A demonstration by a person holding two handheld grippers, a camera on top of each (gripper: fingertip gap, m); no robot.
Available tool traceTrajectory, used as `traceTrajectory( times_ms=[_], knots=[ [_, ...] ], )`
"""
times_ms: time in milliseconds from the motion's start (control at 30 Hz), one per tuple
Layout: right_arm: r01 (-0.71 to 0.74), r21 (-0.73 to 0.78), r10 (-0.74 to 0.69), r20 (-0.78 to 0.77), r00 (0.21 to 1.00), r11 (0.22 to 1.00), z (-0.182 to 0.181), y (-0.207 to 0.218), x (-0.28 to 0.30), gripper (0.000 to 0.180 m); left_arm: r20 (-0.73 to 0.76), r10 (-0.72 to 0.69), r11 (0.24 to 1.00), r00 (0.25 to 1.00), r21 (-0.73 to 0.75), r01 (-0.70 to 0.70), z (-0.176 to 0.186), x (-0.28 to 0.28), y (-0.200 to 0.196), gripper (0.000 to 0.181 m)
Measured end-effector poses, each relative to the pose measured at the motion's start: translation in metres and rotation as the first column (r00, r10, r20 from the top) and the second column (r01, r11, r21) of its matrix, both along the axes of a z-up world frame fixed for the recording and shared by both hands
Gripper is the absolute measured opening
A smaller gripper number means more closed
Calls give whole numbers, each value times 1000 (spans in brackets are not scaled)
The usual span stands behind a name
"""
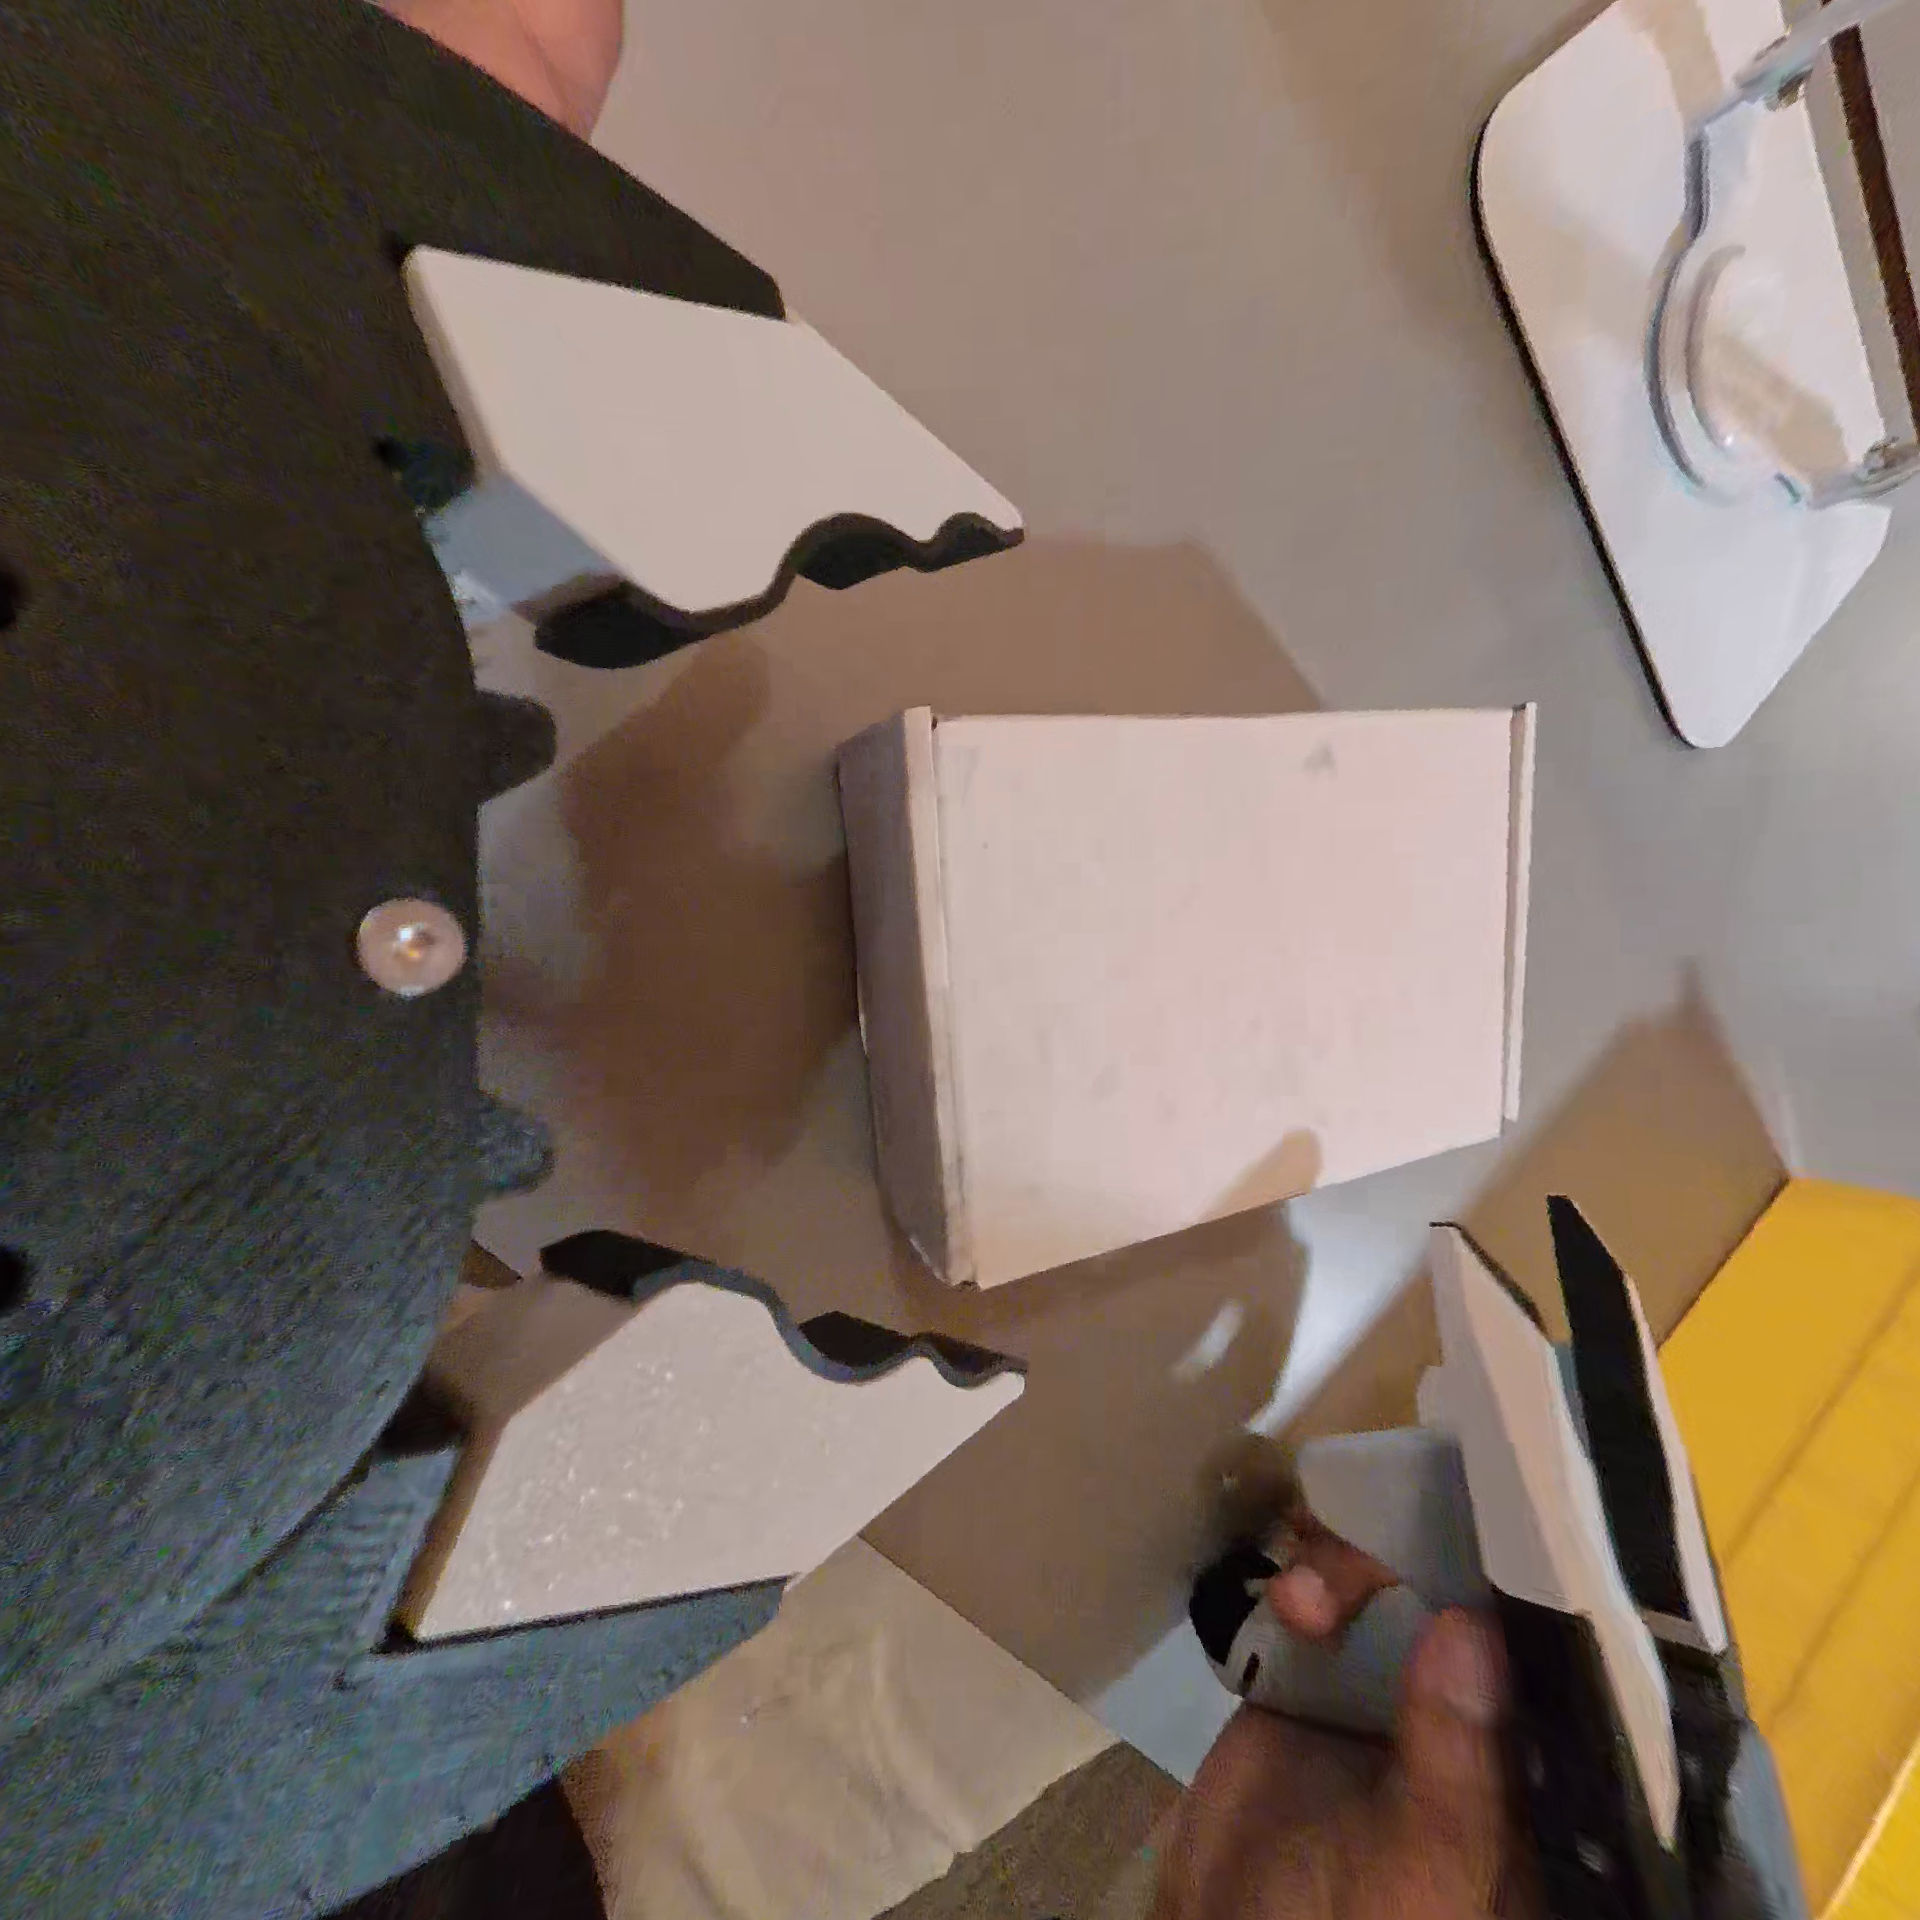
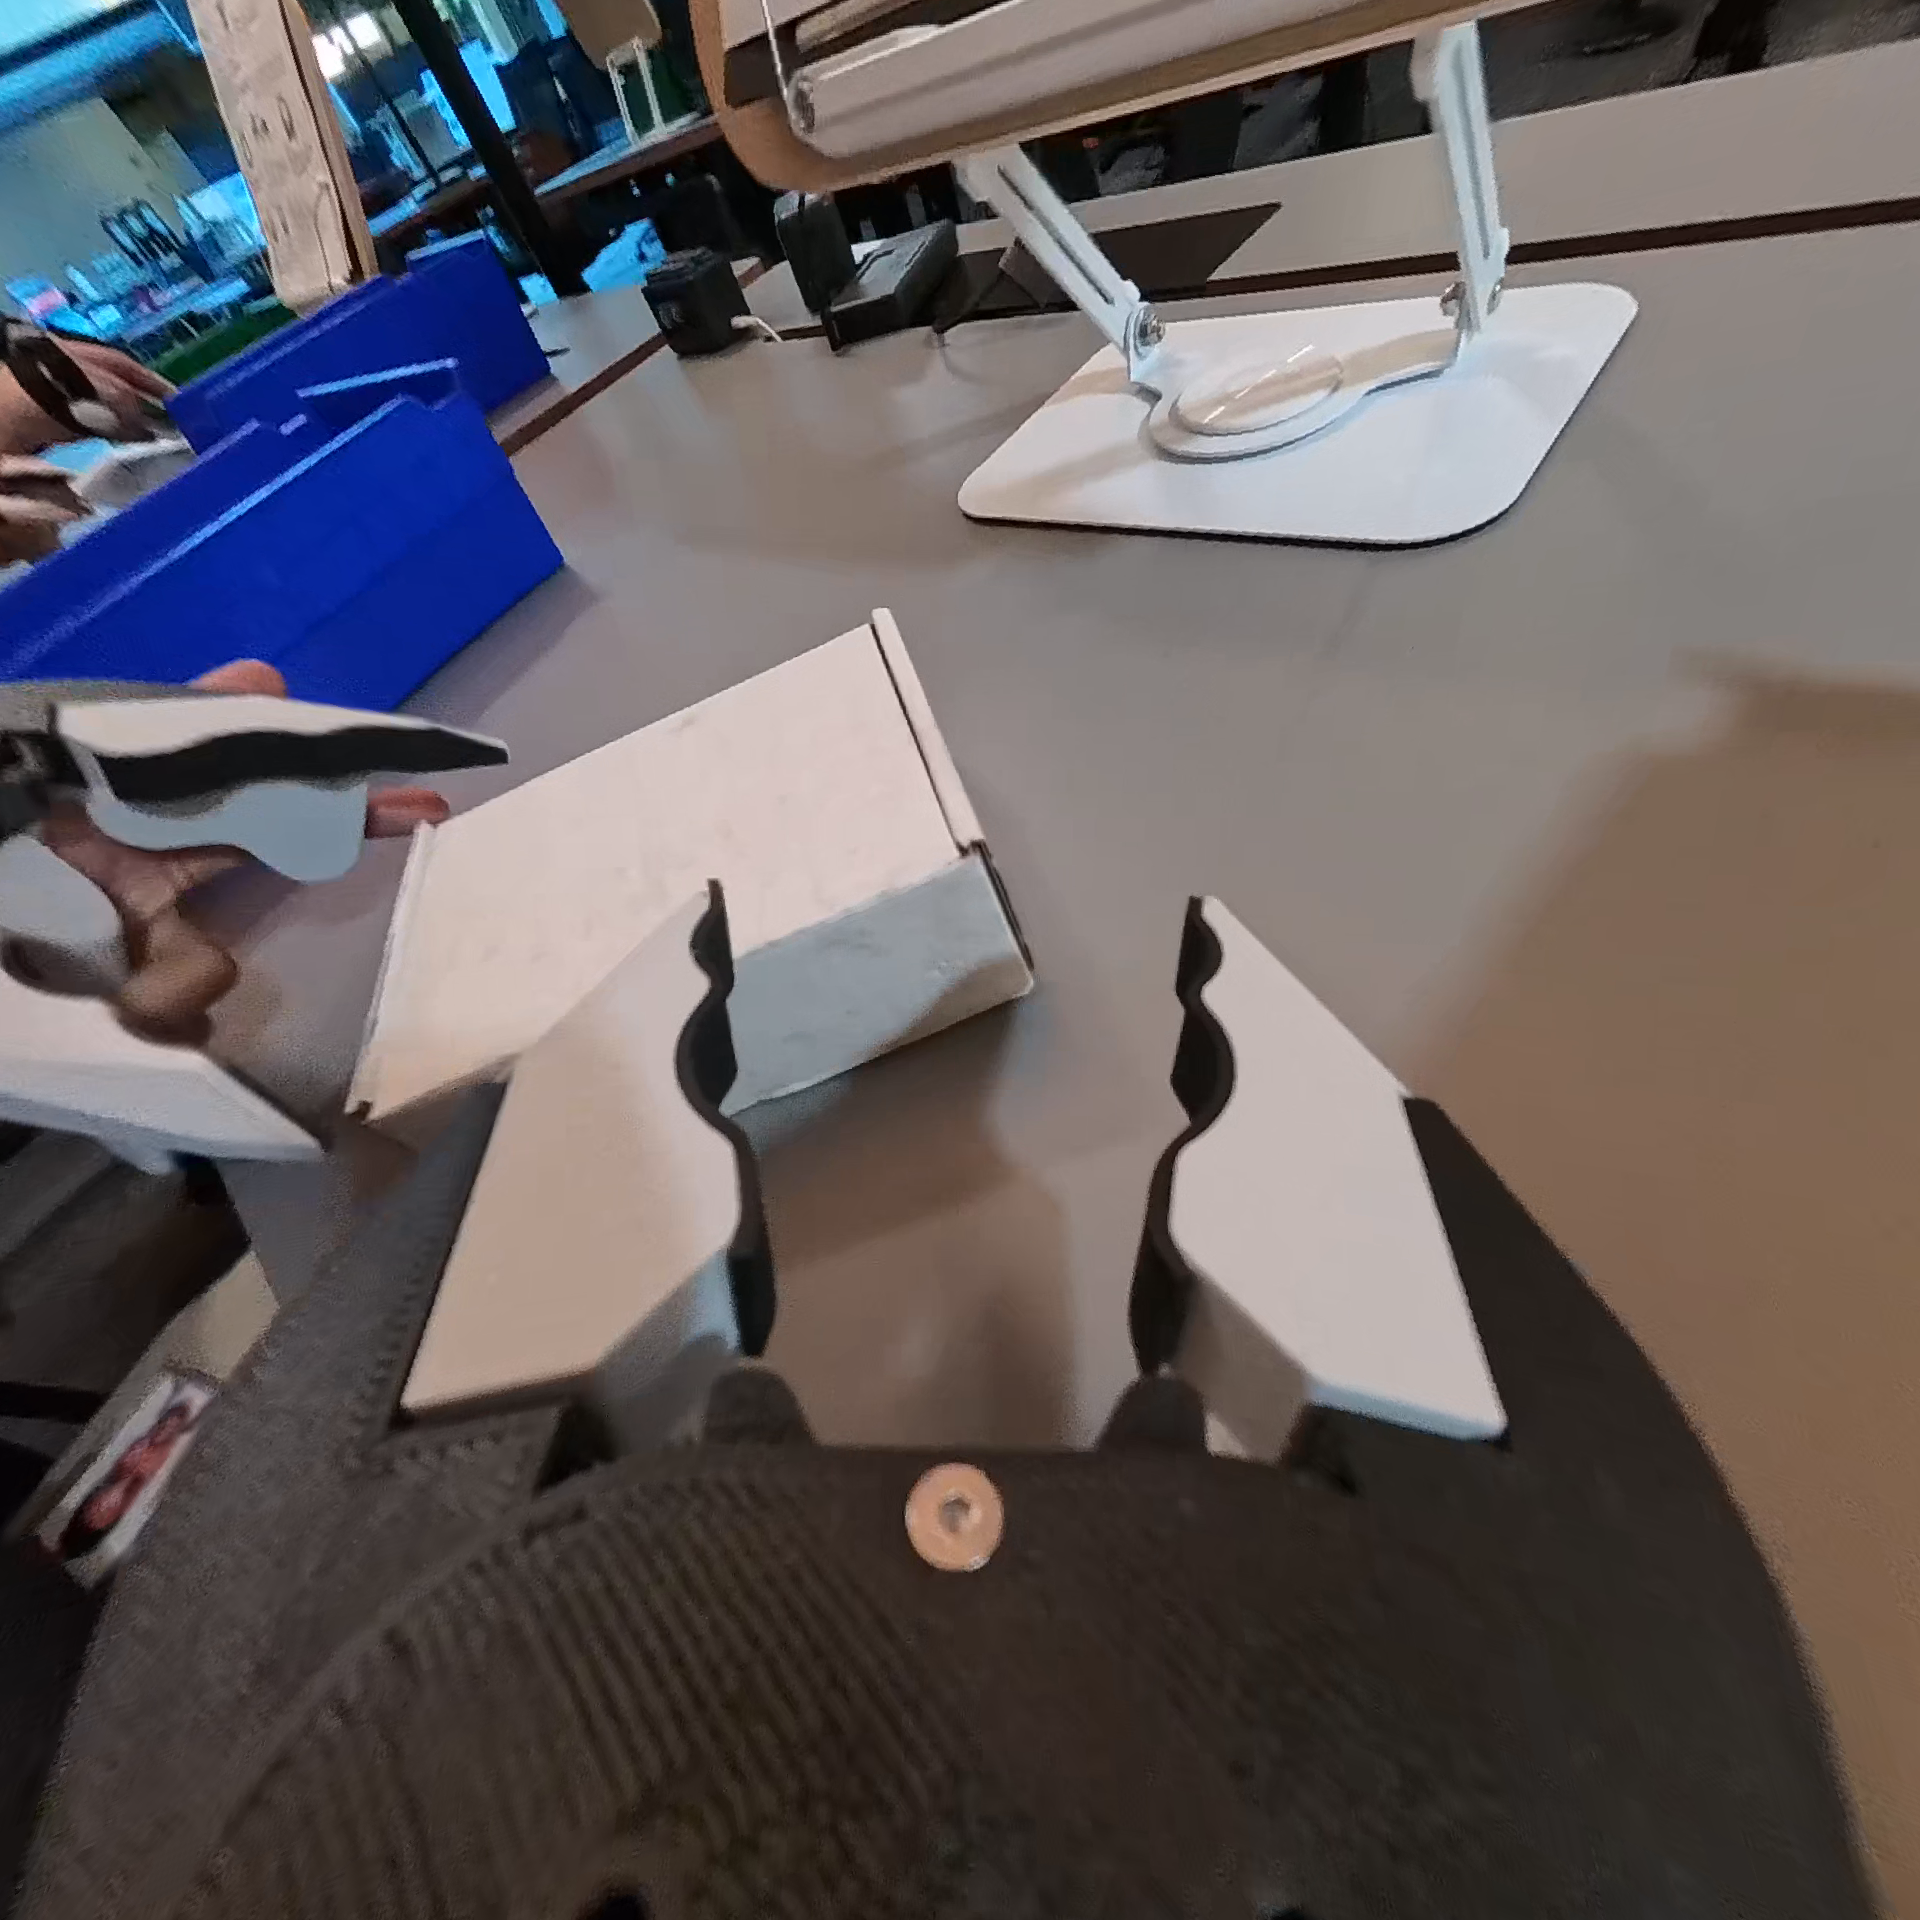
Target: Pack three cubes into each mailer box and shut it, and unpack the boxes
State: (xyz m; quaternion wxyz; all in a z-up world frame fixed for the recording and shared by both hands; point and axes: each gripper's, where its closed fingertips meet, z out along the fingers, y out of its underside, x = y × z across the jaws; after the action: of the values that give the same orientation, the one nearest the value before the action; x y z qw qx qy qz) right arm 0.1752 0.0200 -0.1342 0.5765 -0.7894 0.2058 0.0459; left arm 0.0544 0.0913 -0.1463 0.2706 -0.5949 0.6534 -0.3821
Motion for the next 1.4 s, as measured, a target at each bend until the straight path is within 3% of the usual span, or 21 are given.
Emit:
traceTrajectory(
  times_ms=[233,367,433,467,567,667,767,833,900,933,1000,1167,1400],
  knots=[
    [19,59,-16,-43,999,998,6,-17,4,83,-41,11,987,999,160,-4,-26,8,-6,144],
    [-22,-9,23,121,992,1000,5,-18,-3,82,-70,-15,970,997,243,32,-37,13,-5,140],
    [-99,-46,107,262,959,994,7,-15,-15,81,-62,-61,982,996,177,71,-34,13,-10,140],
    [-166,-72,181,335,925,983,7,-12,-26,73,-57,-65,989,996,131,72,-32,13,-10,140],
    [-245,-163,294,584,757,956,16,-9,-52,57,-49,-75,997,996,-30,74,-24,11,-5,139],
    [-233,-205,301,789,535,951,35,-5,-80,70,-51,-89,992,995,-95,84,-20,5,6,139],
    [-169,-308,347,887,305,936,28,2,-103,80,-36,-122,983,992,-146,115,-13,-2,9,138],
    [-104,-316,328,937,122,943,27,8,-113,70,-9,-158,971,987,-185,153,-5,-5,4,138],
    [-76,-242,234,967,-101,967,40,12,-128,60,-5,-196,970,981,-149,193,-4,-9,-2,138],
    [-83,-245,228,958,-173,966,39,13,-136,55,-7,-225,966,974,-131,222,-5,-11,-6,138],
    [-72,-297,282,945,-163,952,29,13,-138,48,-11,-249,962,969,-116,246,-7,-12,-14,138],
    [-101,-340,337,940,-49,935,23,9,-134,60,-7,-246,964,969,-110,244,-7,-9,-15,138],
    [-50,-405,405,914,0,913,3,10,-121,73,15,-308,946,951,-102,308,-5,-11,-29,138]
  ],
)
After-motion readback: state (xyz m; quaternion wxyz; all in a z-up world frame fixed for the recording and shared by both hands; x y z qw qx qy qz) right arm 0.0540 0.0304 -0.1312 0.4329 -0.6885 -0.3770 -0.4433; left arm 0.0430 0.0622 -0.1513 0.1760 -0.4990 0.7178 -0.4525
